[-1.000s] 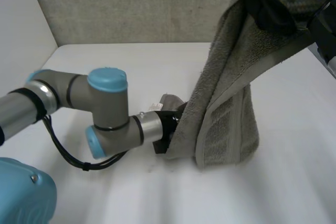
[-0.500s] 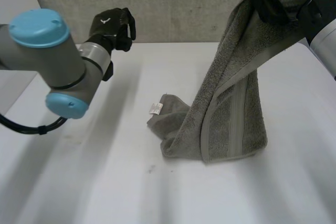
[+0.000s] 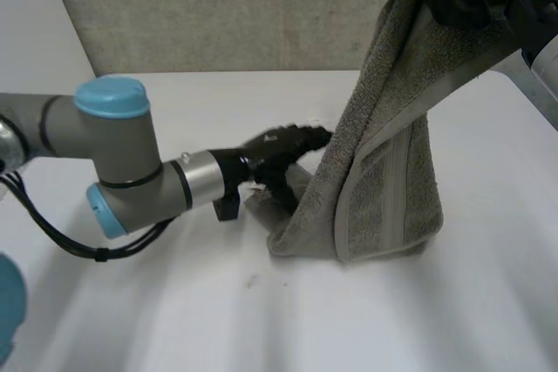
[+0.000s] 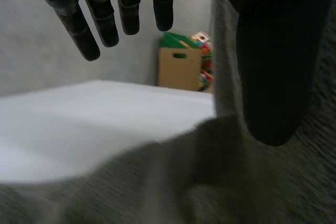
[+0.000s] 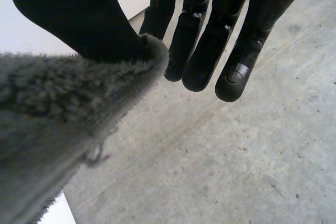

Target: Fold the towel.

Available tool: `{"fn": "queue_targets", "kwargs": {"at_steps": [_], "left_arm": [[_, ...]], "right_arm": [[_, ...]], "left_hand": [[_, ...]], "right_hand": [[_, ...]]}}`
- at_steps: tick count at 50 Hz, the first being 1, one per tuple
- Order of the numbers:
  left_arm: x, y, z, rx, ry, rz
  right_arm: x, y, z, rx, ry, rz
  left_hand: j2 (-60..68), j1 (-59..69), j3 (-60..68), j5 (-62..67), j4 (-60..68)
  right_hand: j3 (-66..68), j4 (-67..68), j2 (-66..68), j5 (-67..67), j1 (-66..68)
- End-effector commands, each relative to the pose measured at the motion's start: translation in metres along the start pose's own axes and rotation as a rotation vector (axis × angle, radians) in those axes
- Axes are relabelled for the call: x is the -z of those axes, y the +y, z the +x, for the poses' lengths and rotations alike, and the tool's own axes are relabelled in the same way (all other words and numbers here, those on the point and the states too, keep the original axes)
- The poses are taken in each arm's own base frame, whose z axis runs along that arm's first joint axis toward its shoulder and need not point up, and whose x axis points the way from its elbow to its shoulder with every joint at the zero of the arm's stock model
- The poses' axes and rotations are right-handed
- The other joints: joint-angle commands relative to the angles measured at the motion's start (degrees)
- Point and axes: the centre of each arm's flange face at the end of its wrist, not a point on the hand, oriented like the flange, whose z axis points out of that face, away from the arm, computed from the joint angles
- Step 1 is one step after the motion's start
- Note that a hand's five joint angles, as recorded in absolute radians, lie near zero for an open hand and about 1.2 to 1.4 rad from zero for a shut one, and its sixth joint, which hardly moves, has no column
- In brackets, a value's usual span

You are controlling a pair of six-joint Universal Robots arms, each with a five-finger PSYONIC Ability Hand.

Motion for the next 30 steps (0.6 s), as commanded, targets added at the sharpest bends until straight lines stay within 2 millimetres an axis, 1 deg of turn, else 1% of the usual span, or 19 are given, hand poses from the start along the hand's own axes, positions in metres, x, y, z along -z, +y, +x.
{"fn": "queue_targets", "kwargs": {"at_steps": [1, 4, 6, 7, 8, 9, 10, 12, 14, 15, 17, 18, 19, 20, 22, 23, 25, 28, 30], "left_arm": [[-0.012, 0.030, 0.014, 0.079, 0.099, -0.096], [-0.014, 0.038, 0.021, 0.108, 0.158, -0.126], [-0.014, 0.045, 0.022, 0.129, 0.188, -0.143], [-0.014, 0.045, 0.022, 0.129, 0.188, -0.143], [-0.016, 0.048, 0.021, 0.129, 0.184, -0.144], [-0.016, 0.048, 0.021, 0.128, 0.184, -0.144], [-0.018, 0.049, 0.018, 0.119, 0.167, -0.140], [-0.021, 0.047, 0.012, 0.096, 0.119, -0.123], [-0.029, 0.032, -0.010, 0.020, -0.055, -0.042], [-0.029, 0.032, -0.010, 0.019, -0.056, -0.041], [-0.033, 0.004, -0.032, -0.060, -0.251, 0.091], [-0.033, 0.004, -0.033, -0.060, -0.252, 0.092], [-0.031, -0.015, -0.041, -0.094, -0.332, 0.172], [-0.031, -0.015, -0.041, -0.094, -0.333, 0.173], [-0.016, -0.060, -0.052, -0.128, -0.473, 0.328], [-0.016, -0.060, -0.052, -0.128, -0.474, 0.329], [0.006, -0.099, -0.057, -0.147, -0.599, 0.474], [0.020, -0.114, -0.057, -0.155, -0.657, 0.521], [0.048, -0.133, -0.046, -0.173, -0.740, 0.579]], "right_arm": [[0.000, 0.003, 0.001, 0.001, 0.000, -0.010], [0.000, 0.004, 0.000, 0.001, -0.005, -0.009], [-0.001, 0.005, 0.000, 0.001, -0.009, -0.009], [-0.001, 0.005, 0.000, 0.001, -0.009, -0.009], [-0.002, 0.004, 0.000, 0.002, -0.007, -0.006], [-0.002, 0.004, 0.000, 0.002, -0.007, -0.006], [-0.002, 0.004, 0.000, 0.004, -0.007, -0.005], [-0.002, 0.005, 0.000, 0.004, -0.007, -0.005], [-0.004, 0.007, 0.001, 0.007, -0.004, -0.007], [-0.004, 0.007, 0.001, 0.007, -0.004, -0.007], [-0.010, 0.015, -0.001, 0.002, -0.012, -0.023], [-0.010, 0.015, -0.001, 0.002, -0.012, -0.024], [-0.013, 0.019, -0.001, 0.005, -0.012, -0.030], [-0.014, 0.019, -0.001, 0.005, -0.012, -0.030], [-0.020, 0.023, 0.000, 0.011, -0.003, -0.035], [-0.020, 0.023, 0.000, 0.011, -0.003, -0.035], [-0.029, 0.028, 0.002, 0.026, 0.011, -0.024], [-0.033, 0.031, 0.003, 0.040, 0.025, -0.013], [-0.039, 0.034, 0.004, 0.066, 0.072, 0.002]], "left_hand": [[3.86, 3.45, 3.80, 3.91, 3.87], [9.75, 9.33, 9.69, 9.79, 9.75], [25.62, 25.21, 25.56, 25.67, 25.63], [25.72, 25.31, 25.67, 25.77, 25.73], [45.38, 44.96, 45.32, 45.42, 45.39], [45.57, 45.16, 45.52, 45.62, 45.58], [62.73, 62.32, 62.67, 62.78, 62.74], [64.73, 64.32, 64.67, 64.78, 64.74], [64.73, 64.32, 64.67, 64.78, 64.74], [64.73, 64.32, 64.67, 64.78, 64.74], [64.73, 64.32, 64.67, 64.78, 64.74], [64.73, 64.32, 64.67, 64.78, 64.74], [64.73, 64.32, 64.67, 64.78, 64.74], [64.73, 64.32, 64.67, 64.78, 64.74], [64.73, 64.32, 64.67, 64.78, 64.74], [64.73, 64.32, 64.67, 64.78, 64.74], [64.73, 64.32, 64.67, 64.78, 64.74], [64.73, 64.32, 64.67, 64.78, 64.74], [64.73, 64.32, 64.67, 64.78, 64.74]], "right_hand": [[12.04, 11.59, 12.87, 13.16, 24.65], [12.04, 11.59, 12.87, 13.16, 24.65], [12.04, 11.59, 12.87, 13.16, 24.65], [12.04, 11.59, 12.87, 13.16, 24.65], [12.04, 11.59, 12.87, 13.16, 24.65], [12.04, 11.59, 12.87, 13.16, 24.65], [12.04, 11.59, 12.87, 13.16, 24.65], [12.04, 11.59, 12.87, 13.16, 24.65], [12.04, 11.59, 12.87, 13.16, 24.65], [12.04, 11.59, 12.87, 13.16, 24.65], [12.04, 11.59, 12.87, 13.16, 24.65], [12.04, 11.59, 12.87, 13.16, 24.65], [12.04, 11.59, 12.87, 13.16, 24.65], [12.04, 11.59, 12.87, 13.16, 24.65], [12.04, 11.59, 12.87, 13.16, 24.65], [12.04, 11.59, 12.87, 13.16, 24.65], [12.04, 11.59, 12.87, 13.16, 24.65], [12.04, 11.59, 12.87, 13.16, 24.65], [12.04, 11.59, 12.87, 13.16, 24.65]]}}
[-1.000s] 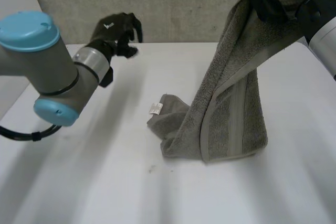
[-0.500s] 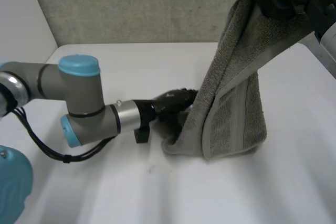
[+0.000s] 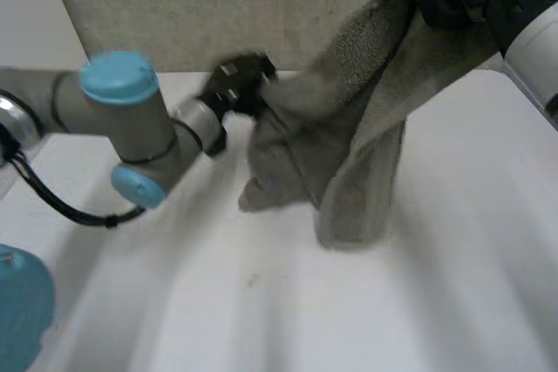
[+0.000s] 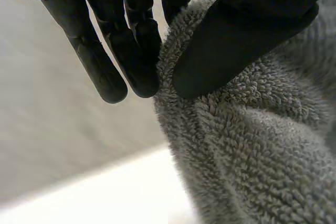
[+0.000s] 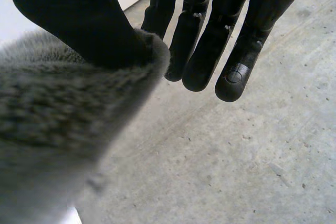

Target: Fold the towel.

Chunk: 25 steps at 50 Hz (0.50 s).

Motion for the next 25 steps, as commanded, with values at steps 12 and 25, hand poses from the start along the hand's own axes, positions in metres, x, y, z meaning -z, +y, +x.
{"fn": "queue_targets", "kwargs": {"at_steps": [12, 25], "left_arm": [[0.124, -0.054, -0.026, -0.178, -0.487, 0.134], [0.186, 0.053, 0.065, -0.320, -0.279, -0.222]], "right_arm": [[-0.013, 0.076, -0.052, -0.005, -0.046, -0.189], [0.029, 0.151, -0.117, -0.043, -0.262, -0.490]], "left_hand": [[10.77, 14.06, 10.64, 11.31, 10.54], [9.62, 12.91, 9.50, 10.17, 9.40]], "right_hand": [[12.04, 11.59, 12.87, 13.14, 24.65], [12.04, 11.59, 12.87, 13.14, 24.65]]}}
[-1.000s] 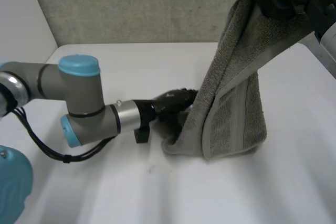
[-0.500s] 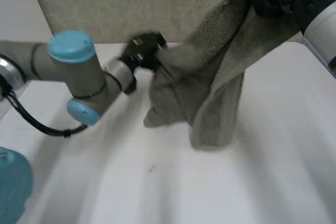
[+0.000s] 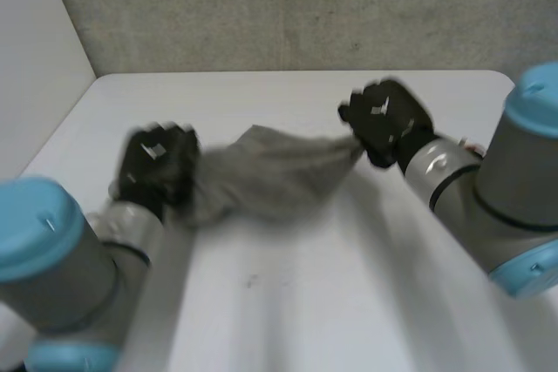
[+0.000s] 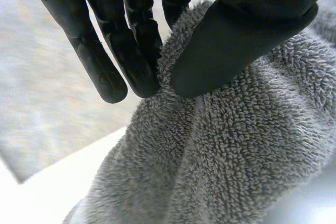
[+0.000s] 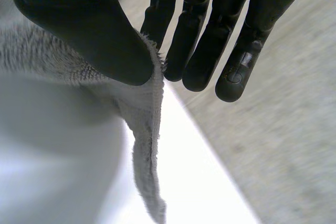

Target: Fold the towel.

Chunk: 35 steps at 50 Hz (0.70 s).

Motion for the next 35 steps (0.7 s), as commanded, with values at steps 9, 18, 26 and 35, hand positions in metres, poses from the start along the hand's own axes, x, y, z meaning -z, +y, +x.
{"fn": "queue_targets", "kwargs": {"at_steps": [9, 18, 26, 35], "left_arm": [[0.018, -0.004, 0.022, -0.040, 0.006, -0.053], [-0.013, -0.038, -0.012, -0.017, -0.019, -0.005], [-0.043, -0.038, -0.033, -0.009, 0.122, -0.046], [-0.080, -0.001, -0.056, -0.053, 0.162, -0.250]], "right_arm": [[0.011, 0.030, -0.015, -0.013, -0.016, -0.103], [0.018, 0.032, -0.016, -0.017, 0.001, -0.081], [0.021, 0.046, -0.009, -0.027, 0.018, -0.118], [0.021, 0.051, -0.007, -0.033, 0.003, -0.121]], "left_hand": [[-36.82, -33.90, -36.98, -36.20, -37.04], [-55.95, -53.03, -56.11, -55.33, -56.17], [-54.43, -51.51, -54.59, -53.81, -54.65], [-39.29, -36.36, -39.45, -38.67, -39.50]], "right_hand": [[12.05, 11.59, 12.88, 13.13, 24.65], [12.05, 11.59, 12.88, 13.13, 24.65], [12.05, 11.59, 12.88, 13.13, 24.65], [12.05, 11.59, 12.88, 13.13, 24.65]]}}
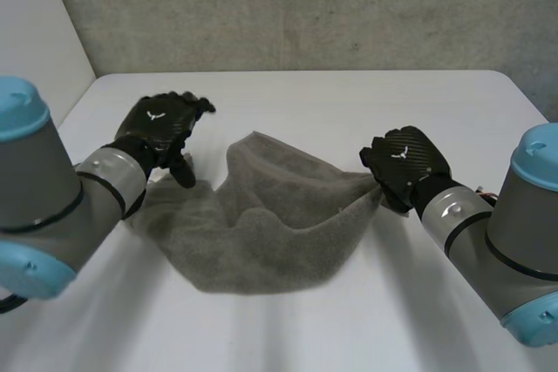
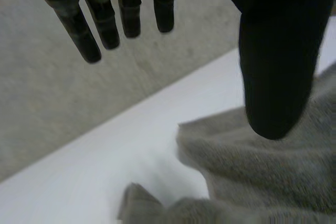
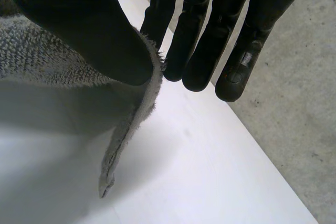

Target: Fold the towel.

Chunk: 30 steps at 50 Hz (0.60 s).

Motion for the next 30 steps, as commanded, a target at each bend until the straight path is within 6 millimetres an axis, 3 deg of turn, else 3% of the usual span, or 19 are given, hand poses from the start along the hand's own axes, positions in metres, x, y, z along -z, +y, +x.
{"fn": "queue_targets", "kwargs": {"at_steps": [1, 5, 11, 22, 24, 25, 27, 30], "left_arm": [[-0.027, 0.027, -0.025, -0.031, 0.009, -0.158], [-0.035, 0.047, -0.031, -0.093, 0.026, -0.254], [-0.034, 0.073, -0.026, -0.136, 0.068, -0.336], [-0.020, 0.089, -0.013, -0.131, 0.102, -0.398], [-0.019, 0.089, -0.012, -0.138, 0.106, -0.397], [-0.019, 0.089, -0.012, -0.138, 0.106, -0.397], [-0.021, 0.083, -0.014, -0.152, 0.100, -0.372], [-0.029, 0.072, -0.018, -0.173, 0.076, -0.308]], "right_arm": [[-0.001, 0.003, 0.002, -0.003, -0.015, 0.001], [0.000, 0.004, 0.001, -0.002, -0.025, -0.001], [0.002, 0.006, -0.004, 0.000, -0.037, -0.008], [0.002, 0.007, -0.003, 0.001, -0.036, -0.012], [0.002, 0.007, -0.003, 0.003, -0.036, -0.010], [0.002, 0.007, -0.003, 0.003, -0.036, -0.010], [0.001, 0.004, -0.001, 0.006, -0.031, -0.004], [-0.004, 0.001, 0.002, 0.029, -0.022, 0.013]], "left_hand": [[12.61, 12.33, 12.68, 12.71, 12.62], [12.11, 11.83, 12.18, 12.21, 12.12], [8.59, 8.31, 8.66, 8.69, 8.60], [11.60, 11.32, 11.67, 11.70, 11.61], [38.02, 37.74, 38.09, 38.12, 38.03], [38.18, 37.89, 38.25, 38.28, 38.18], [62.26, 61.98, 62.33, 62.36, 62.27], [62.38, 62.10, 62.45, 62.48, 62.38]], "right_hand": [[12.04, 11.59, 12.87, 13.12, 24.65], [12.04, 11.59, 12.87, 13.12, 24.65], [12.04, 11.59, 12.87, 13.12, 24.65], [12.04, 11.59, 12.87, 13.12, 24.65], [12.04, 11.59, 12.87, 13.12, 24.65], [12.04, 11.59, 12.87, 13.12, 24.65], [12.04, 11.59, 12.87, 13.12, 24.65], [12.04, 11.59, 12.87, 13.12, 24.65]]}}
